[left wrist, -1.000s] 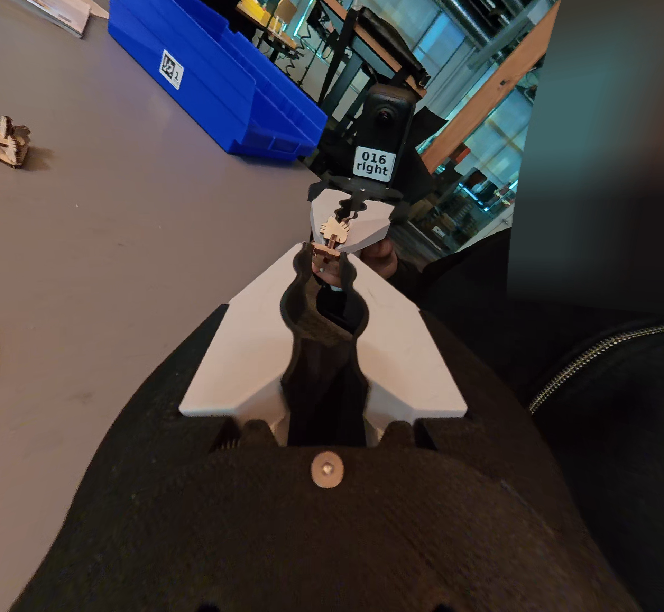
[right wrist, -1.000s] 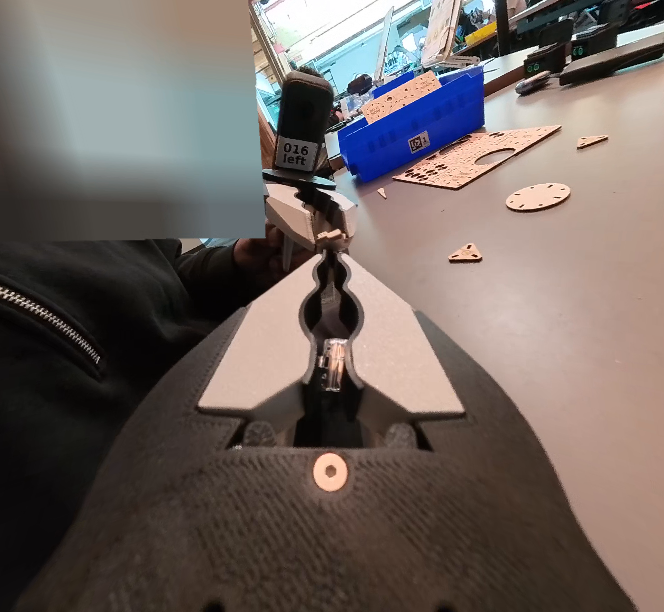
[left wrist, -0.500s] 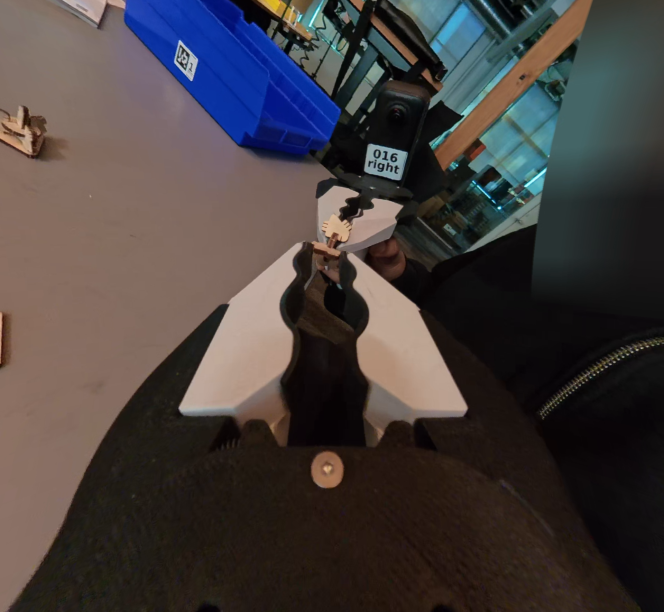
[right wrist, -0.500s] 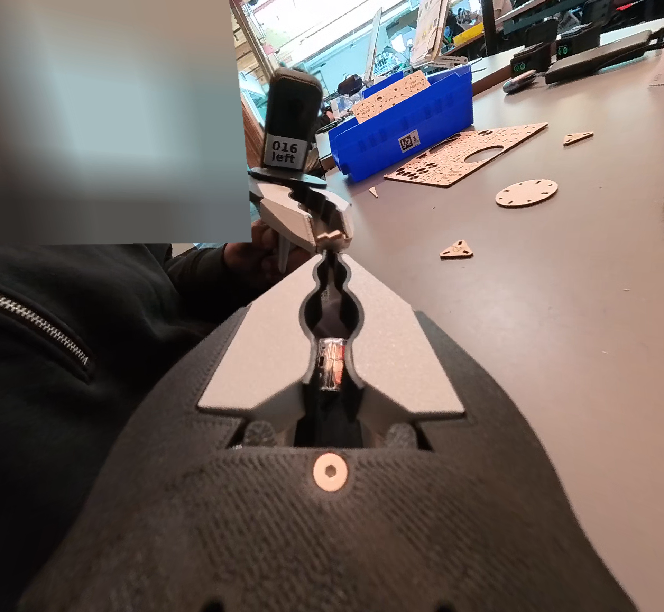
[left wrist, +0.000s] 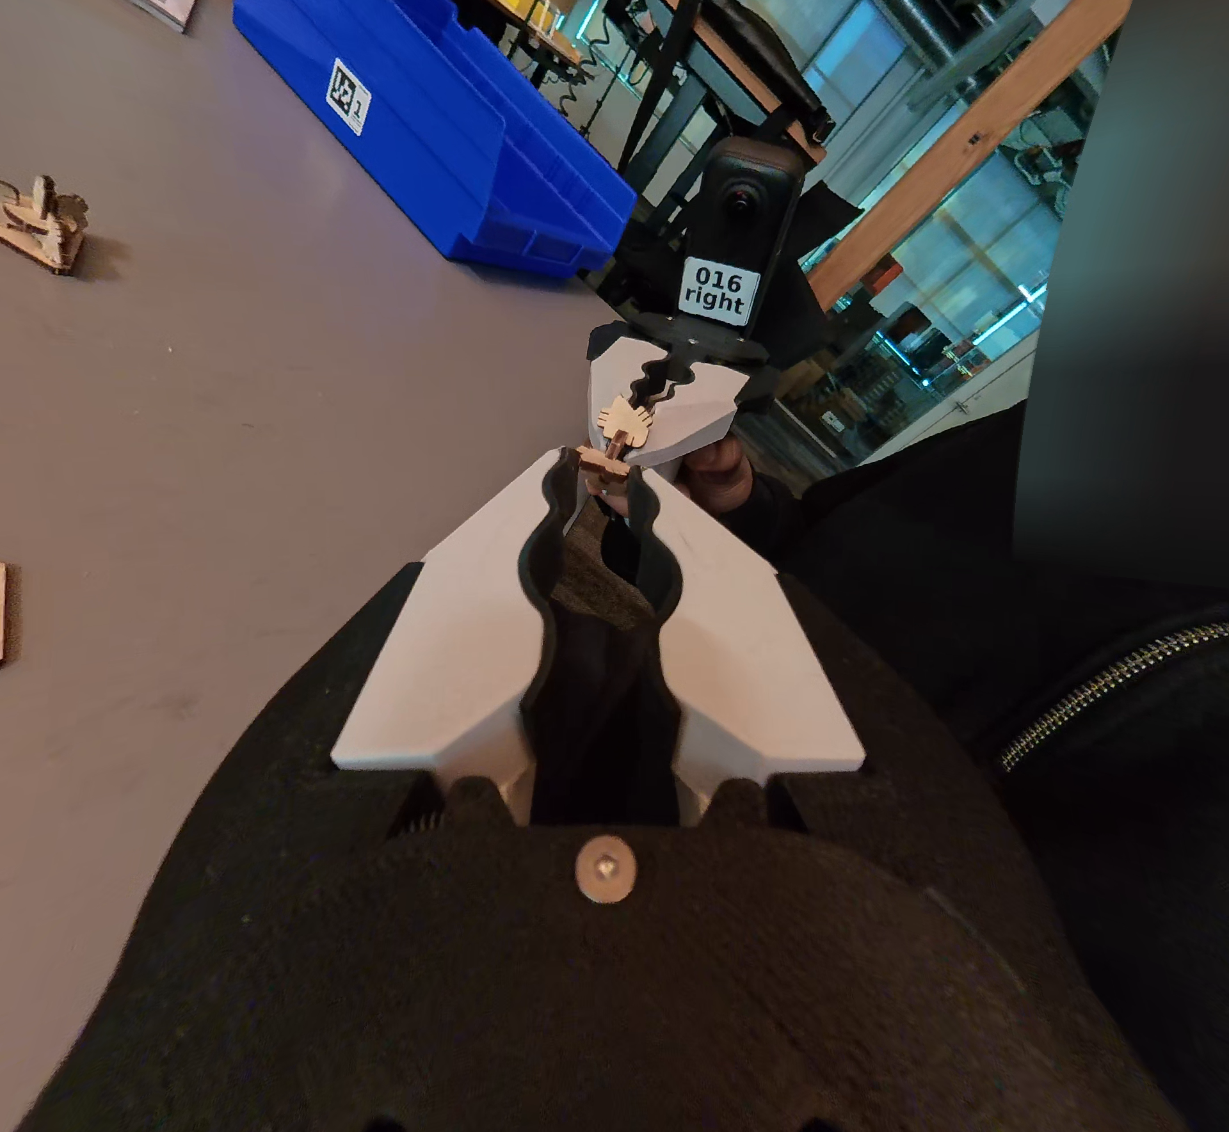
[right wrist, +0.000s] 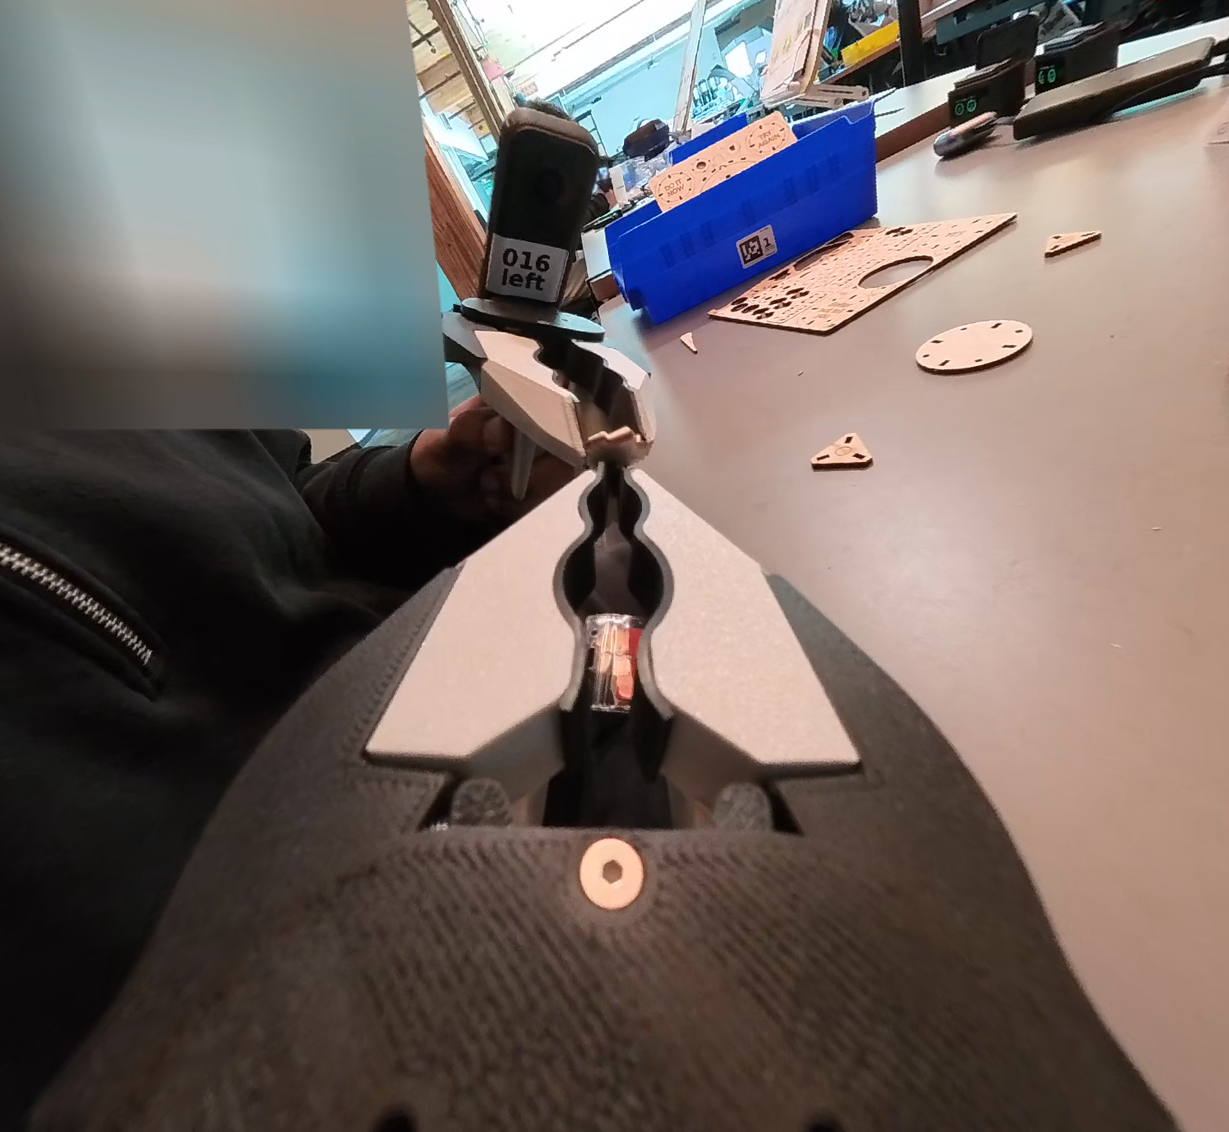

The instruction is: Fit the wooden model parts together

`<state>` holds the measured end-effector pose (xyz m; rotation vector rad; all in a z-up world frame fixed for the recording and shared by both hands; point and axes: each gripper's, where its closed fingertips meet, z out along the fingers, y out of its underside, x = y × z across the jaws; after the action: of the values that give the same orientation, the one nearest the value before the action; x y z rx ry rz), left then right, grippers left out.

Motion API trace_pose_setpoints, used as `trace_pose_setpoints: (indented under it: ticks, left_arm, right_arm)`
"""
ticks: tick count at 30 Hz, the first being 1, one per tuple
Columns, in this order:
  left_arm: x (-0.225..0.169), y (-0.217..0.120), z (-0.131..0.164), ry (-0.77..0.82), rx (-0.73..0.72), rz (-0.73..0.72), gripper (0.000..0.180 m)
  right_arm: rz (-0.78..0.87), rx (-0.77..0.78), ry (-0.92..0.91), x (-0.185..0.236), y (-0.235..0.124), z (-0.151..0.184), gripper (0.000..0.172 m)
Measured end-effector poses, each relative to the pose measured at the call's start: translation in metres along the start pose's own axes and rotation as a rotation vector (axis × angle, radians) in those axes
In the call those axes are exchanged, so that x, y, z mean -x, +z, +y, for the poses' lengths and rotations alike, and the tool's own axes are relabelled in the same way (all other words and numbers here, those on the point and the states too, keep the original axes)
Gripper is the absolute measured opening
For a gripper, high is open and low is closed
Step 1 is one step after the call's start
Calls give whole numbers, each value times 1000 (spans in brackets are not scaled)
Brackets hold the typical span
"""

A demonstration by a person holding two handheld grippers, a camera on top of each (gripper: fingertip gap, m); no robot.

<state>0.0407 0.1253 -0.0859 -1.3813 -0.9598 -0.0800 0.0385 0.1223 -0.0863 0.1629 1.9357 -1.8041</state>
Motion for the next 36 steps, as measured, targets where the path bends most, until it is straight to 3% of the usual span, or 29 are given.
trace_pose_setpoints:
  ticks: [5,8,12,20,29,31,36]
  left_arm:
    - [1,1,-3,33,-4,-7,17]
    - [-5,10,1,49,25,18,48]
    - [-9,10,-3,61,-9,31,52]
    - [-10,0,-12,-1,-95,86,50]
    - [-13,-2,-10,-60,-84,158,30]
    - [-17,-3,-9,-64,-83,195,17]
    - [-21,-4,-9,-65,-80,218,15]
  right_arm:
    - [-9,-14,13,0,1,-2,1]
    - [-11,-27,10,0,1,-3,1]
    - [5,-49,-5,-3,-5,-8,0]
    - [-23,-59,1,0,-7,-10,1]
    - [-107,-47,-11,14,-4,-8,0]
    - [-121,-47,-22,17,-4,-8,0]
    - [-133,-46,-34,20,-4,-8,0]
